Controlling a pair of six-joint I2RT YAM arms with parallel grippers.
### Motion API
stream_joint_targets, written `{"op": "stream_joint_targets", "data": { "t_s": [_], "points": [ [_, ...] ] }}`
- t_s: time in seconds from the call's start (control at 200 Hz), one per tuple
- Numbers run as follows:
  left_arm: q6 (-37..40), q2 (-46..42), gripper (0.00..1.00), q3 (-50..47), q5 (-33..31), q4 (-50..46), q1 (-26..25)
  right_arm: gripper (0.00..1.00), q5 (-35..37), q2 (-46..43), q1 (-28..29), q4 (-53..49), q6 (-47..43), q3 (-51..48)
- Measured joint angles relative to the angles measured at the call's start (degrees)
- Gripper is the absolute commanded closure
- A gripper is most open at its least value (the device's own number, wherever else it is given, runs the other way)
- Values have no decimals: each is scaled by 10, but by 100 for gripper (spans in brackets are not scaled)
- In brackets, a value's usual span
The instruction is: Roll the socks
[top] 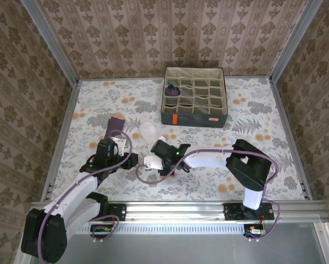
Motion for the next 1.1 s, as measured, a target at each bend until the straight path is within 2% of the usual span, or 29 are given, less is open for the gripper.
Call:
{"op": "stream_joint_targets", "data": {
  "t_s": [0.11,0.2,0.375,0.53,0.895,1.1],
  "points": [
    [37,-17,67,-30,38,72,-21,92,-71,-13,-42,-33,41,0],
    [69,-24,63,-51,57,128,-56,92,-130,-18,-75,-46,74,-6],
    [144,-17,57,-64,65,198,-148,92,-241,-18,-131,-62,131,-27],
    [187,22,56,-70,67,244,-180,92,-314,-12,-155,-73,161,-32],
    [228,166,56,-78,83,325,-221,92,-376,-6,-157,-89,178,-38],
    [227,252,62,-67,99,383,-232,92,-382,-6,-157,-89,179,-41]
  ]
}}
